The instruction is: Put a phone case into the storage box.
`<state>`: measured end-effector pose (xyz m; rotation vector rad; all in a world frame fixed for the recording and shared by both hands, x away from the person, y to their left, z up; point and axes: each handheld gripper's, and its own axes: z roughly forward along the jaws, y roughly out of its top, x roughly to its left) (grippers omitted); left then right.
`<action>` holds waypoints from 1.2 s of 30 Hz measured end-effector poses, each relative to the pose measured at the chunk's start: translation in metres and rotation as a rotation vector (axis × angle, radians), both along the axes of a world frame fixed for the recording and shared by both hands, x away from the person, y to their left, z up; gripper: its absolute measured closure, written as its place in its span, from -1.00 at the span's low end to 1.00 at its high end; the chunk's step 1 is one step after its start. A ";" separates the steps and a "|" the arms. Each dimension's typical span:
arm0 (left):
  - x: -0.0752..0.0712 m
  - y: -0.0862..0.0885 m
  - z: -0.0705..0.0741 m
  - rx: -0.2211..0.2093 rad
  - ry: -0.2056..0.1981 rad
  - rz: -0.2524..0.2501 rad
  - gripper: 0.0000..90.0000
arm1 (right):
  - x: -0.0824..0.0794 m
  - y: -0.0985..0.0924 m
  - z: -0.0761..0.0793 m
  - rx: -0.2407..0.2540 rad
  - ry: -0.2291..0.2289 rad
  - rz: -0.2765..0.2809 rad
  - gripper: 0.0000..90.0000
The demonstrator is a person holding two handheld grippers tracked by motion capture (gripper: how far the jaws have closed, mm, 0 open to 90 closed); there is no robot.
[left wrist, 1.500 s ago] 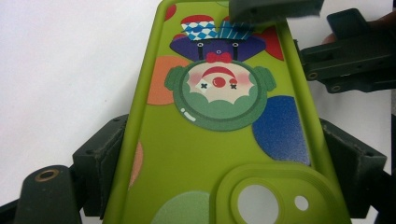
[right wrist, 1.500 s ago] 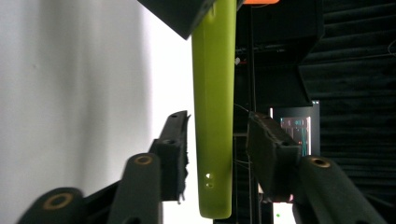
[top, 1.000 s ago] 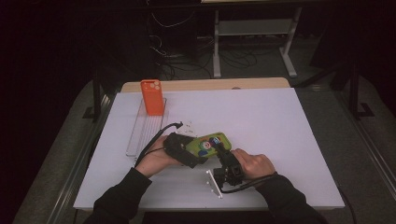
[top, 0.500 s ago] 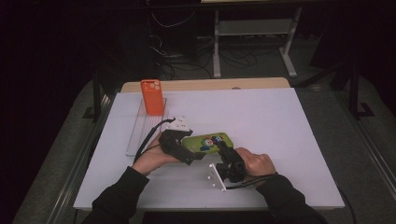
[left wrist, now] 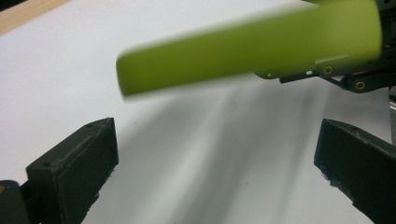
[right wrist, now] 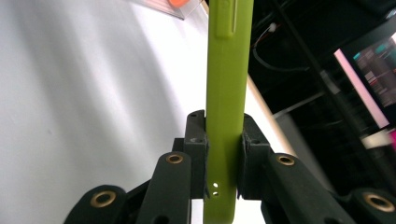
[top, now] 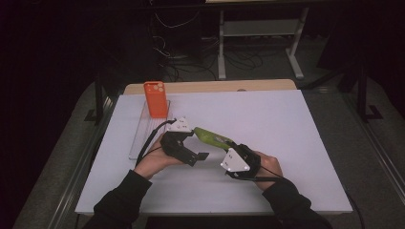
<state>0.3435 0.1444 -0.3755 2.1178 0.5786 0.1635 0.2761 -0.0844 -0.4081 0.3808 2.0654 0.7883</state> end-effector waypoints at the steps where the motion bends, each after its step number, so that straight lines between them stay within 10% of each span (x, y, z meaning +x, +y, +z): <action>1: 0.000 0.000 0.001 -0.004 0.001 0.007 -1.00 | 0.001 -0.001 0.001 0.021 0.012 -0.007 0.69; 11: 0.002 0.002 0.004 -0.018 -0.014 0.027 -1.00 | 0.014 -0.013 0.007 0.318 0.268 -0.040 0.69; 21: 0.006 -0.004 0.008 -0.075 -0.019 0.099 -1.00 | 0.023 -0.018 0.007 0.516 0.441 -0.061 0.69; 36: 0.015 -0.012 0.014 -0.218 0.004 0.149 -1.00 | 0.023 -0.003 0.005 0.578 0.481 -0.007 0.69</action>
